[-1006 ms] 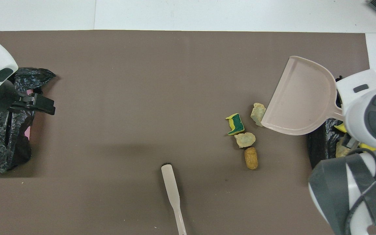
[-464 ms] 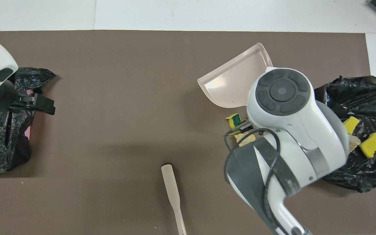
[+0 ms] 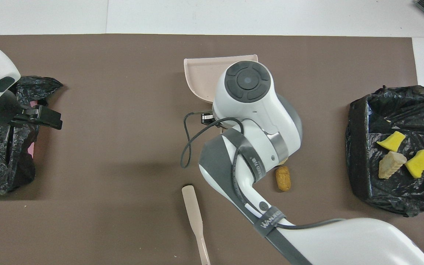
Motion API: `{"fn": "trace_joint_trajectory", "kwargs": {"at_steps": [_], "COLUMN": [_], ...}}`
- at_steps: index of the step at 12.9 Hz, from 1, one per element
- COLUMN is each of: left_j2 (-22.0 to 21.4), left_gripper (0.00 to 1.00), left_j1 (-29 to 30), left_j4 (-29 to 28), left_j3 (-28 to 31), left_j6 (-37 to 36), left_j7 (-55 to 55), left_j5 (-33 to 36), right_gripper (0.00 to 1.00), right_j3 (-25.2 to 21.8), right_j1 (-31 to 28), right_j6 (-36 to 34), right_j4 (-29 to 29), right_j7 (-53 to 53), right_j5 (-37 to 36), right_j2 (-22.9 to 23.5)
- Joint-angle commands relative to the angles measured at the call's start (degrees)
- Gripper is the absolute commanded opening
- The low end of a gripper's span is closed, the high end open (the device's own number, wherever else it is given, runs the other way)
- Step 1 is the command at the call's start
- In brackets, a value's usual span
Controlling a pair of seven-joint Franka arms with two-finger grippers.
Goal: Sweep and dump trash in bin
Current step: 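Bring the empty dustpan back to the table center with the right gripper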
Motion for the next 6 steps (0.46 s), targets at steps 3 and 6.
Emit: {"fn": "trace_joint_trajectory", "kwargs": {"at_steps": [3, 6], "left_j2": [0.8, 0.7], "left_gripper": [1.0, 1.0], "left_j1": [0.5, 0.5], "left_j4": [1.4, 1.4], "left_j3": [-0.4, -0.4], "left_j6": [-0.6, -0.6], "left_j7": [0.3, 0.2], "left_j5": [0.9, 0.9], "right_gripper": [0.0, 0.21], "right_j3": [0.0, 0.0], "right_j1": [2.6, 3.0], "right_j6": [7.9, 12.4], "right_j4": [10.4, 6.9], "right_j7": [6.0, 6.3], "right_j5": [1.2, 1.5], "right_j2": [10.9, 11.0]}}
